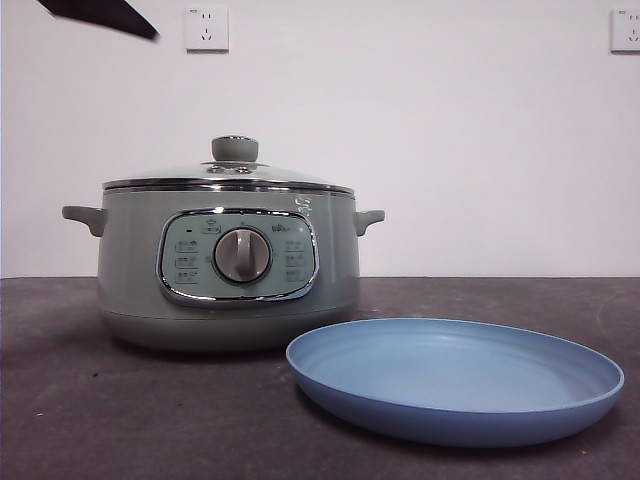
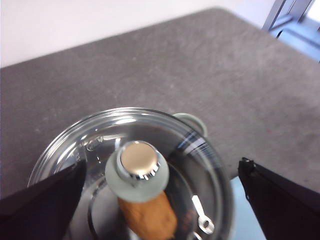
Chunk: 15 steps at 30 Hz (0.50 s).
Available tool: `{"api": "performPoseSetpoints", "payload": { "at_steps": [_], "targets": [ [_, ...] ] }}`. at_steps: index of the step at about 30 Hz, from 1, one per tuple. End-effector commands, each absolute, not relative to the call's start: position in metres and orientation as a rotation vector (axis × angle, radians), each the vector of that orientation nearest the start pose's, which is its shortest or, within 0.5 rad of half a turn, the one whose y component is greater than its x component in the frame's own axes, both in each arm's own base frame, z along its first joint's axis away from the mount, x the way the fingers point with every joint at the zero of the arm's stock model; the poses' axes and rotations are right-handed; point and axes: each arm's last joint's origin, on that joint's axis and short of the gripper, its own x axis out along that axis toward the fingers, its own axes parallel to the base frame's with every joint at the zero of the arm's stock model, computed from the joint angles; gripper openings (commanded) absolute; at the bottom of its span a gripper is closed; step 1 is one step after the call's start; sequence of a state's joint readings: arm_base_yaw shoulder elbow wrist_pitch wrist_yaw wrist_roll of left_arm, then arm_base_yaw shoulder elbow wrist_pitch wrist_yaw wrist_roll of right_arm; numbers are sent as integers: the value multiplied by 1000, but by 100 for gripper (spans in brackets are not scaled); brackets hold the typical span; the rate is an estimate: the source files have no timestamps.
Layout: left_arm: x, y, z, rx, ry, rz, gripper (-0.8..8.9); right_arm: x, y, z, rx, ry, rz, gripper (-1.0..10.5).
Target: Take the potato out from the steamer,put the potato on the plate,close the lid
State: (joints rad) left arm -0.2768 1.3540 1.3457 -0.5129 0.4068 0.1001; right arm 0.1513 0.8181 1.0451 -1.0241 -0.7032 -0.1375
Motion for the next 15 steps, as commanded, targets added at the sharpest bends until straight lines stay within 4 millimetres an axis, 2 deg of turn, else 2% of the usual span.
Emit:
{"api": "performPoseSetpoints", "payload": {
  "at_steps": [1, 8, 12, 15],
  "targets": [
    [299, -105, 358, 109, 532, -697, 690, 123, 38, 346, 102, 727, 858, 661],
    [336, -128, 319, 196, 604, -674, 690, 123, 38, 346, 102, 727, 857, 661],
    [347, -133, 302, 199, 640, -671, 689, 123, 38, 346, 102, 727, 857, 661],
    [349, -136, 298, 201, 649, -674, 688, 123, 38, 346, 102, 727, 857, 661]
  ]
}}
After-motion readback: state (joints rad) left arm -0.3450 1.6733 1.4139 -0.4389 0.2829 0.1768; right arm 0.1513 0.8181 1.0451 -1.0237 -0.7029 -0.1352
